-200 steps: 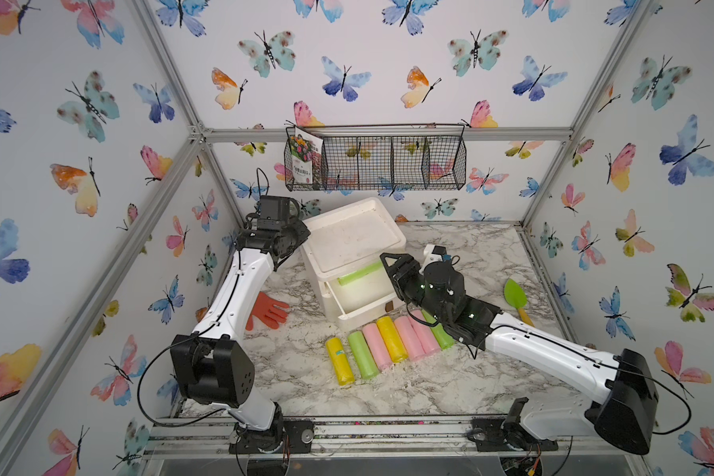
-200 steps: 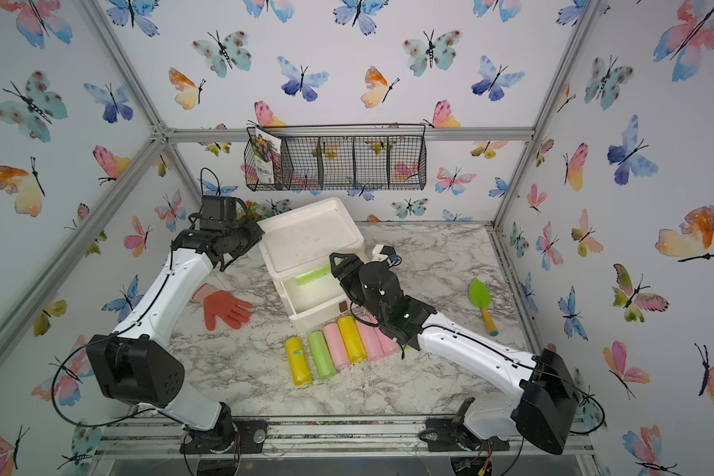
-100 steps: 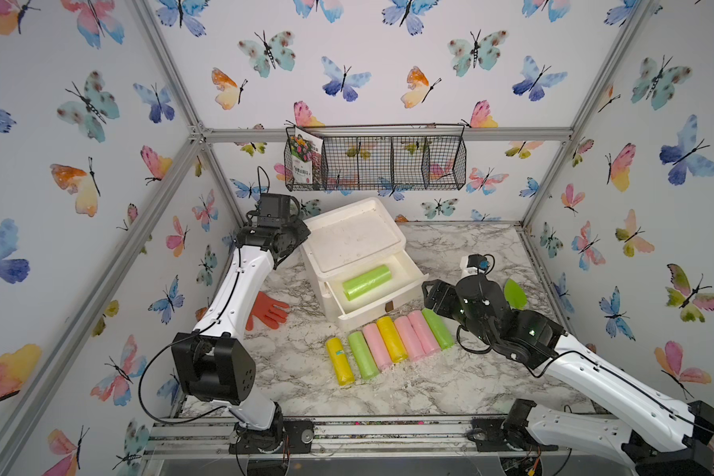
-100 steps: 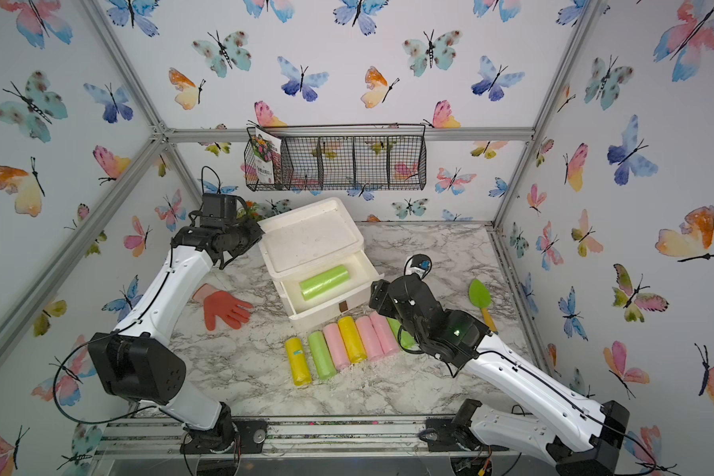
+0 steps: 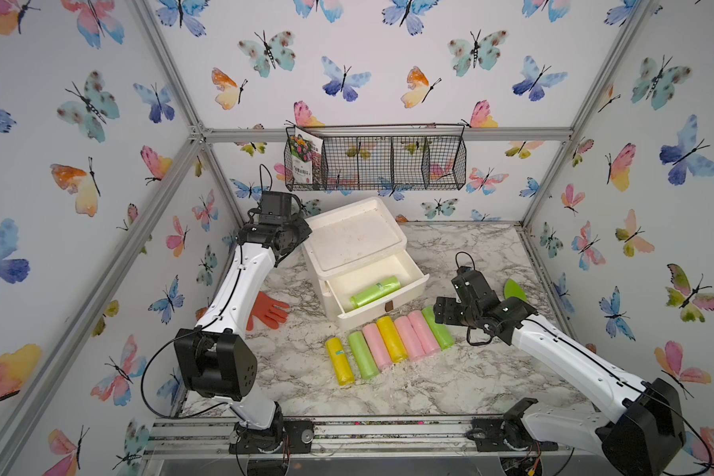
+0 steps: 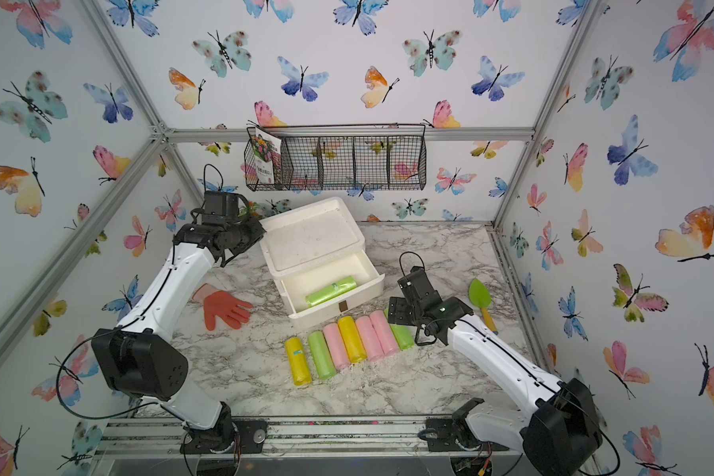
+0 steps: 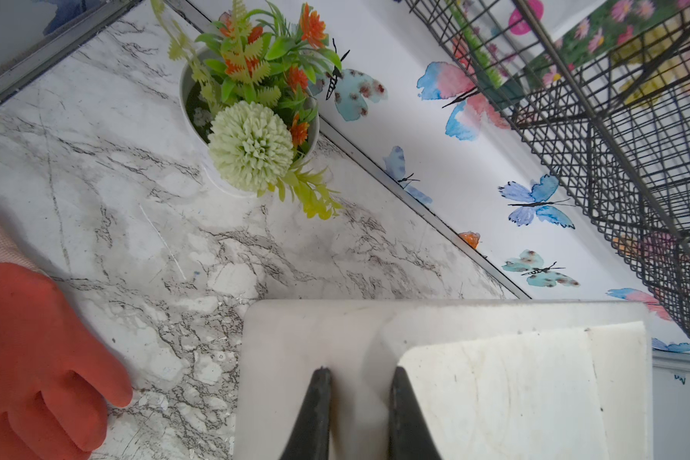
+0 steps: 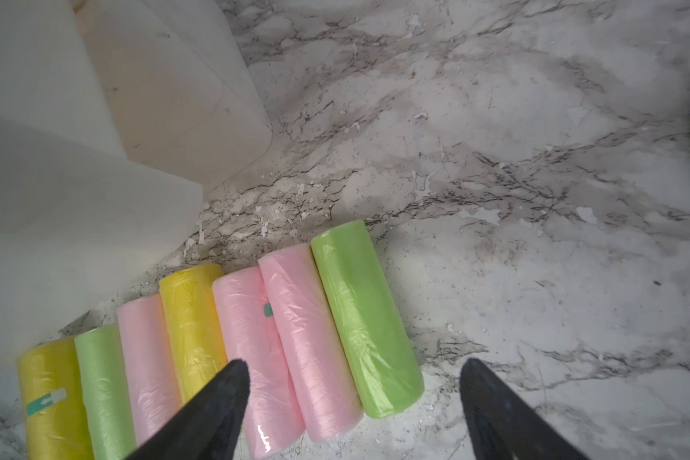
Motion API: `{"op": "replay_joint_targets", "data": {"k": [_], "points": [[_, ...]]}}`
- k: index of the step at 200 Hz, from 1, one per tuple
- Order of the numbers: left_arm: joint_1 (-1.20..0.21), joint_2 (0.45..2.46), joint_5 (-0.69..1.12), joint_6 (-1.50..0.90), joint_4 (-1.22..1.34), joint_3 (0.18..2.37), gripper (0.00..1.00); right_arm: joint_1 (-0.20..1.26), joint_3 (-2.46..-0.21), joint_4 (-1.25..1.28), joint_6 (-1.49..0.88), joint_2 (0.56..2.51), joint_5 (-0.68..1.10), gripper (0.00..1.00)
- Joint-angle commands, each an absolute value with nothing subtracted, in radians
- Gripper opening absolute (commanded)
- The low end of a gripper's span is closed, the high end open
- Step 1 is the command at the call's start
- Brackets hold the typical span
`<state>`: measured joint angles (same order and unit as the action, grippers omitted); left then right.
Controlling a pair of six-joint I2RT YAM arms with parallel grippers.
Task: Sort the rolls of trash bags by color and place them into the drawer
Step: Pick up the roll of trash bags from the center of the board.
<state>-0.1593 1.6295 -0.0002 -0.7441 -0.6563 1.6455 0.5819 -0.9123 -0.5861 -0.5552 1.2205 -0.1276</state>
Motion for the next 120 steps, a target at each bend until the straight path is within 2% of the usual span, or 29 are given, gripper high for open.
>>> {"op": "replay_joint_targets", "data": {"k": [1,56,120], "points": [[-0.178,1.678,0.088,-0.789,-0.742,1.618,0.0,0.543,-0.876,-0.55,-0.465,1.275,0.002,0.86],[-0.178,1.68,0.079,-0.789,-0.755,1.631,0.0,0.483,-0.798,-0.442,-0.409,1.385,0.078,0.85],[-0.179,1.686,0.077,-0.791,-0.753,1.625,0.0,0.457,-0.843,-0.396,-0.376,1.499,0.126,0.84]]}}
